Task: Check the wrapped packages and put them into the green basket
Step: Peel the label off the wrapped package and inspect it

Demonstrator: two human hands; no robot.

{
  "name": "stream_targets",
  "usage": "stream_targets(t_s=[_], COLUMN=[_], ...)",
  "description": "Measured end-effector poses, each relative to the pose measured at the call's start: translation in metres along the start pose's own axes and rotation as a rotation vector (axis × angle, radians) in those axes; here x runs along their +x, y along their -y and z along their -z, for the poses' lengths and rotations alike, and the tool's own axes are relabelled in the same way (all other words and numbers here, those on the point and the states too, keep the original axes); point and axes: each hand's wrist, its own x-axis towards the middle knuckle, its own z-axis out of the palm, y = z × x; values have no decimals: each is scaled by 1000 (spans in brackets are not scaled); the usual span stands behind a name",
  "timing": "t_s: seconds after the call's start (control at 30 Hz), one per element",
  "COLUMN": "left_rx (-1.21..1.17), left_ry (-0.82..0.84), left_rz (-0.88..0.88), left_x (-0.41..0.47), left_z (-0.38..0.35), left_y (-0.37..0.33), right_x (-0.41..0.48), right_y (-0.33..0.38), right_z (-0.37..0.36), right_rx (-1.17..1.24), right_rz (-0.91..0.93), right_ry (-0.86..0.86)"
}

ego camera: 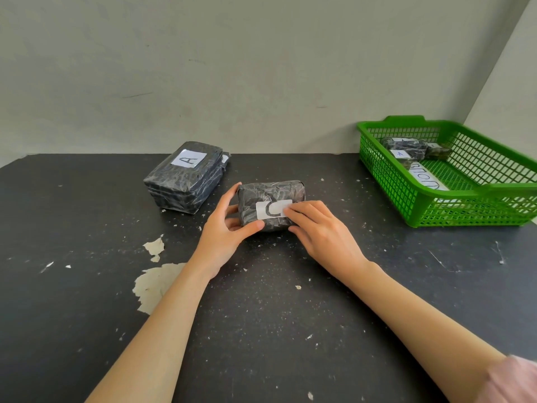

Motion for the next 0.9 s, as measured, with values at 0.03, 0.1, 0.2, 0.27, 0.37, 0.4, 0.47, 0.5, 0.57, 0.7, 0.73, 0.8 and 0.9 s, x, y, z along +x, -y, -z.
stream_targets(t_s=[0.03, 0.1, 0.2, 0.27, 0.37, 0.4, 0.47, 0.5, 0.57, 0.7, 0.73, 0.8, 0.9], left_rx=[2, 6, 13, 15, 15, 15, 16, 18, 19, 6, 2, -1, -6], left_ry=[-2, -3, -2, -4, -6, -7, -7, -6, -4, 2, 5, 8, 15], left_rz=[2, 3, 6, 10, 10, 10, 10, 10, 11, 24, 27, 32, 37], left_x=[0, 0, 0, 0, 0, 0, -1, -1, -1, 0, 0, 1, 1], left_z=[0, 0, 0, 0, -1, -1, -1, -1, -1, 0, 0, 0, 1], left_y=[0, -1, -1, -1, -1, -1, -1, -1, -2, -3, -3, -3, -4], right_x=[0, 0, 0, 0, 1, 1, 1, 1, 3, 16, 23, 35, 54], right_y=[0, 1, 1, 0, 1, 0, 0, 0, -1, 6, 9, 12, 16], right_z=[0, 1, 1, 1, 2, 2, 1, 0, -2, -2, -1, -1, -2], right_rx=[3, 21, 29, 29, 31, 30, 16, 10, 4, 160, 210, 232, 182], right_rz=[-1, -12, -16, -9, 4, 19, 50, 57, 50, -161, -209, -252, -285], right_ry=[-1, -1, 1, -3, -12, -19, -40, -45, -36, -14, -22, -42, 39])
